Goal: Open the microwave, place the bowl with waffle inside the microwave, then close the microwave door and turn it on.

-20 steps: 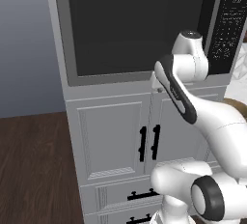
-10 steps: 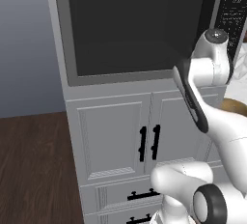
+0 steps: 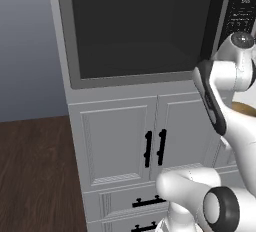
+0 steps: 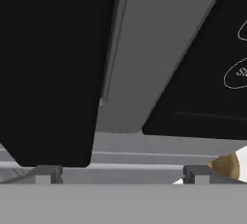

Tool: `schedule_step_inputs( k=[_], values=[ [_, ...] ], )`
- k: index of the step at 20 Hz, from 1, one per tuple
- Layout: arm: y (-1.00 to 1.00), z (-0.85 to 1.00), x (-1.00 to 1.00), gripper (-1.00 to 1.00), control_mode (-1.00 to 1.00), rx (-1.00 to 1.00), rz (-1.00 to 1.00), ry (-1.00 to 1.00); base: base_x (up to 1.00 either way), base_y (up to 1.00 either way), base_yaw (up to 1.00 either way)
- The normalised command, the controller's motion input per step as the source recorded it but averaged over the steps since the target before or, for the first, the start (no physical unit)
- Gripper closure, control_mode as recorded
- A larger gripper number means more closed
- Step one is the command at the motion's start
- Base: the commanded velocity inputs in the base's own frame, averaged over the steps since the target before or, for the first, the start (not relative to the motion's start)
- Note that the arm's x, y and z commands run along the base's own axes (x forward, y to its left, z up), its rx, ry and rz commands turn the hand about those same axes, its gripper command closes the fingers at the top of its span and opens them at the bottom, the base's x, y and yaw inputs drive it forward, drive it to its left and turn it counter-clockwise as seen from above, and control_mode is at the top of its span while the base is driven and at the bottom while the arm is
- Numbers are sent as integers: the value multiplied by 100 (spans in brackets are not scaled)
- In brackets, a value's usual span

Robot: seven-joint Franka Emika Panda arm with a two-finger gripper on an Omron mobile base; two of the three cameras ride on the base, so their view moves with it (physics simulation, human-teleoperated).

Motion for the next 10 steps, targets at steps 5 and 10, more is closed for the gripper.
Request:
schedule_step_inputs(
  k=[5, 10],
  values=[
    [-21, 17, 0, -100, -100, 6, 0, -5, 0, 0, 0],
    [-9, 2, 0, -100, -100, 0, -1, -3, 0, 0, 0]
  ],
)
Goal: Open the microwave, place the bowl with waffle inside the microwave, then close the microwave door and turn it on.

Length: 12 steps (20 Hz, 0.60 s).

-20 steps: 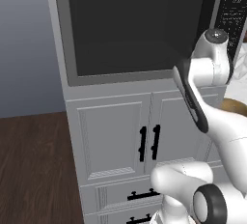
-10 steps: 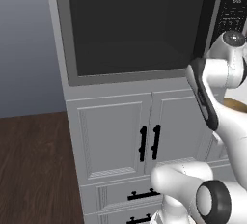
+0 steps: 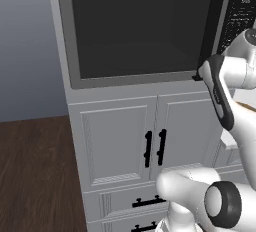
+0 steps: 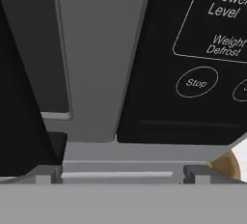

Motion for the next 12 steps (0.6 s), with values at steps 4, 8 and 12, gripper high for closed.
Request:
schedule_step_inputs(
  k=[4, 8, 12],
  values=[
    [0, 0, 0, -100, -100, 0, -2, -9, 0, 0, 0],
    [0, 0, 0, -100, -100, 0, 0, -11, 0, 0, 0],
    [0, 3, 0, -100, -100, 0, 0, -16, 0, 0, 0]
  ],
)
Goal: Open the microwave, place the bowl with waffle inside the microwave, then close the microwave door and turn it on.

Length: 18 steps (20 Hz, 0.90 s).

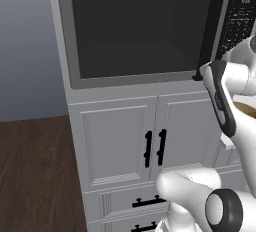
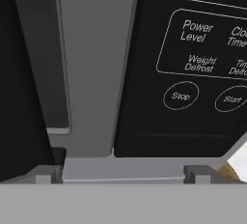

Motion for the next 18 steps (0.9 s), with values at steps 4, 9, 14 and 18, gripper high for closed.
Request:
schedule_step_inputs(
  k=[4, 9, 14, 18],
  values=[
    [0, 11, 0, -100, -100, 0, 0, -21, 0, 0, 0],
    [2, 29, -2, -100, -100, 4, 0, -24, 0, 0, 0],
    [8, 38, -11, -100, -100, 16, 1, -11, 0, 0, 0],
    [26, 60, -7, -100, -100, 8, 0, 1, 0, 0, 0]
  ],
)
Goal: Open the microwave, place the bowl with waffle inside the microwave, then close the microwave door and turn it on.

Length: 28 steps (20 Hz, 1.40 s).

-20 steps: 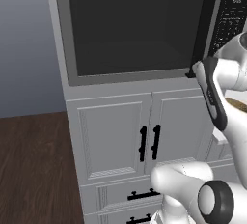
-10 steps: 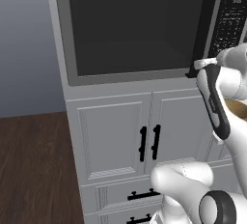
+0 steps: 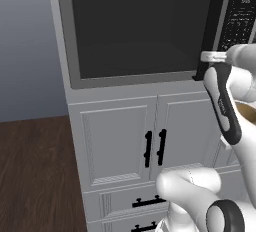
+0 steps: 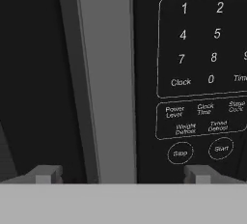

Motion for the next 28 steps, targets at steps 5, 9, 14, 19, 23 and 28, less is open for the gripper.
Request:
schedule_step_inputs(
  k=[5, 9, 14, 19, 23, 28],
  values=[
    [40, 34, 0, -100, -100, 1, 0, 1, 0, 0, 0],
    [29, 0, 1, -100, -100, 0, 0, 0, 0, 0, 0],
    [19, 0, 20, -100, -100, 0, 0, 0, 0, 0, 0],
    [0, 0, 44, -100, -100, 0, -3, 0, 0, 0, 0],
    [0, -8, 48, -100, -100, 0, -3, 0, 0, 0, 0],
    [0, -25, 51, -100, -100, 0, -1, 0, 0, 0, 0]
  ],
)
